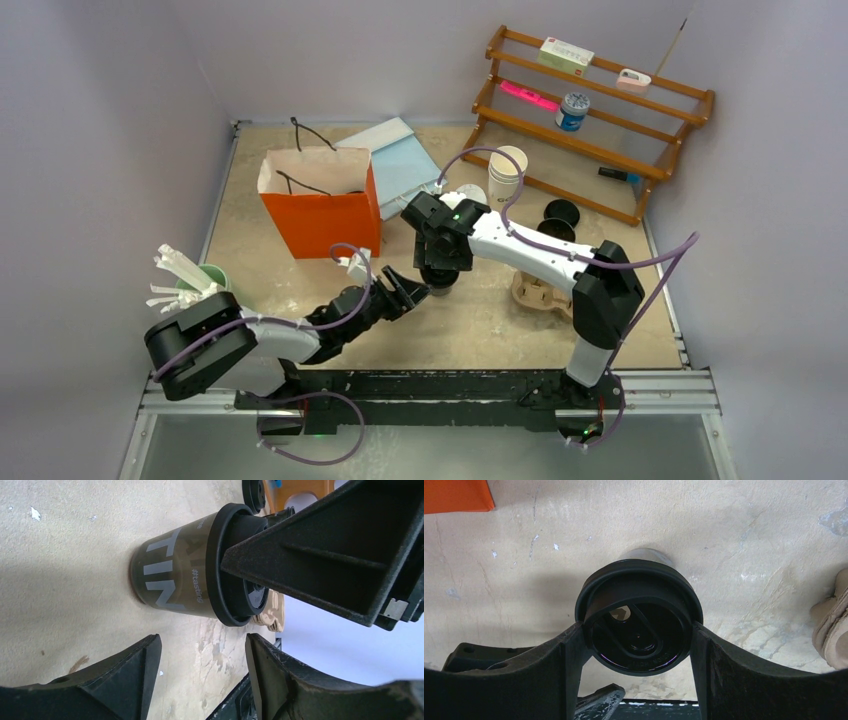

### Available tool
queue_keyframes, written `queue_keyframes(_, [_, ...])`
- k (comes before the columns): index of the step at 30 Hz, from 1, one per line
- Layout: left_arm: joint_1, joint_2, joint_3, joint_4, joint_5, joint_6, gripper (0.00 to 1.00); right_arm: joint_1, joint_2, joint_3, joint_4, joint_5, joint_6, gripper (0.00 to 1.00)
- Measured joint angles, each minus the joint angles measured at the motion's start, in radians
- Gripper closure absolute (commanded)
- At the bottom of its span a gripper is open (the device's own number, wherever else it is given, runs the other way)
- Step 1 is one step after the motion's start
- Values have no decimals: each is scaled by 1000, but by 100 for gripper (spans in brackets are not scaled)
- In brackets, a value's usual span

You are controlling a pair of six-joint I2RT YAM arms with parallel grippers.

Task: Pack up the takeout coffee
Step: Close the cup lid on the coffee cup.

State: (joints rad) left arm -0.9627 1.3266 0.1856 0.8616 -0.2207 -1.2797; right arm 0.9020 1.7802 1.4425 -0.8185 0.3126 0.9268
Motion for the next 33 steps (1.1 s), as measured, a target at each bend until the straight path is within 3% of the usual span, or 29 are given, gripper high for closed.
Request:
queue_keyframes(21, [26, 145, 2, 164, 49, -46, 31, -3, -9, -18, 9, -11, -3, 63])
queue_keyframes(33, [47, 190, 23, 179, 88, -82, 38, -5, -9, -18, 9, -16, -5, 64])
